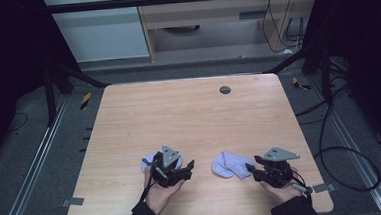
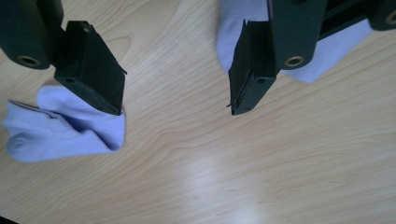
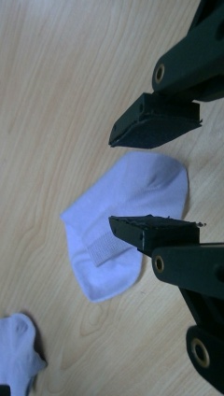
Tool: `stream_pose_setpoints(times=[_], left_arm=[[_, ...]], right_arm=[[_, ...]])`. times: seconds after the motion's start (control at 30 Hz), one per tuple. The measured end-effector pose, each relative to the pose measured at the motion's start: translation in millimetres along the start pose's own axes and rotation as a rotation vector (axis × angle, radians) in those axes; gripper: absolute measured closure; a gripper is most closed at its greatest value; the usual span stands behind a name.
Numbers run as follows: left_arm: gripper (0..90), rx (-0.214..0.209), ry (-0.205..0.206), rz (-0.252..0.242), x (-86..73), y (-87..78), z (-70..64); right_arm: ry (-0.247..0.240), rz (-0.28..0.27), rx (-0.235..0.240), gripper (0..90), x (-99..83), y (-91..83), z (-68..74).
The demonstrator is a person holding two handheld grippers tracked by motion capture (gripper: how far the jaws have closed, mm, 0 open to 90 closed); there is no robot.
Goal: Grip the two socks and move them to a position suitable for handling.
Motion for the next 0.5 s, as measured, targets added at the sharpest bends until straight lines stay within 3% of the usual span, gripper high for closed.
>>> stream_pose_setpoints(times=[0.27,0.5], left_arm=[[37.2,-0.021,0.019,0.035,-7.3,16.1,-17.6],[39.1,-0.026,0.007,0.047,-8.9,28.8,-26.3]], right_arm=[[-0.026,0.030,0.038,59.2,-4.1,5.8,12.0],[-0.041,0.048,0.063,62.5,-7.3,10.4,17.9]])
Point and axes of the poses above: each handheld gripper's, and its own axes: y roughly forward along the jaws, x roughly out of its top, z roughly to its left, the point moved 9 cm from there along y, roughly forward along the jaws, and after that the axes turned 12 degrees about -y, right-handed, at the moved point
